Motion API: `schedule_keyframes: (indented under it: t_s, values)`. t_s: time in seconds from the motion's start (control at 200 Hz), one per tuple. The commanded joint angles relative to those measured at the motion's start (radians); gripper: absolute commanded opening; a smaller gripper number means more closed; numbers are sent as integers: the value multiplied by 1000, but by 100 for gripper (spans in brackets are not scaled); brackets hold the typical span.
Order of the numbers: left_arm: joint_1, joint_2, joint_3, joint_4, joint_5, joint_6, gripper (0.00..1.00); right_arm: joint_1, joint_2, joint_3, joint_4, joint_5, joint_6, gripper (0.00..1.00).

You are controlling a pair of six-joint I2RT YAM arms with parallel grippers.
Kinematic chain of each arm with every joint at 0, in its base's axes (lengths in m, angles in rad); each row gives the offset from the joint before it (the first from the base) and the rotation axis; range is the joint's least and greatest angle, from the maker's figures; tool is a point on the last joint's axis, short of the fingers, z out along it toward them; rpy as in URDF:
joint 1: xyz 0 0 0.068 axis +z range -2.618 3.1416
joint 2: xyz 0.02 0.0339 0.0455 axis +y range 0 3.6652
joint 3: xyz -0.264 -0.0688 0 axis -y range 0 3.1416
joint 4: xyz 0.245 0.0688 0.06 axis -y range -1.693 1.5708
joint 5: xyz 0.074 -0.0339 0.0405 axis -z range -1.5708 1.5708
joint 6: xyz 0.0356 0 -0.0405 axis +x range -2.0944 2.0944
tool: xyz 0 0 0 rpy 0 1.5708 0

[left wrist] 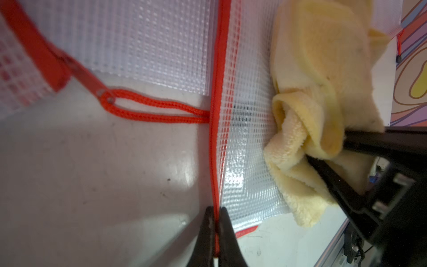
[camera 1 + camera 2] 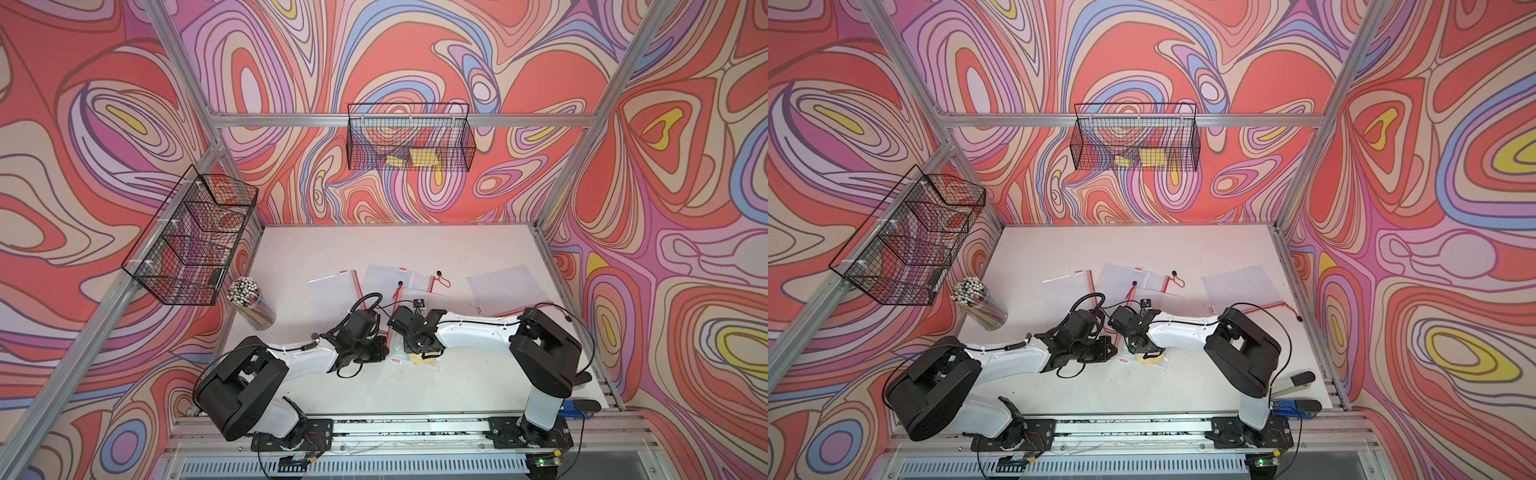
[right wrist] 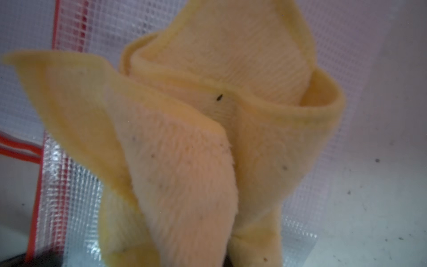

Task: Wipe the document bag
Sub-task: Wipe the dirt from the document bag.

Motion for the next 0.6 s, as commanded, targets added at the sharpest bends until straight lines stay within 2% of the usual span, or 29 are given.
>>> schedule_keyframes:
  t_s: [0.0,0.15,0.29,0.406,0.511,0.596]
  values:
    - [1,-9,7,-59,-26,3,0,-3,19,-38,55,-39,32,0]
    - [1,-11,6,-63,-22,5,0,-44,11,-115,36,-3,35,0]
    - [1,-18,7,-80,-32,14,0,-155,-46,-254,44,5,12,0]
    - [1,-23,8,-84,-36,15,0,-243,-152,-342,60,-10,-21,0]
    - [1,-20,6,-75,-32,13,0,-249,-184,-326,53,-27,-31,0]
    - [1,-14,6,-68,-30,9,0,-195,-183,-274,63,-47,-18,0]
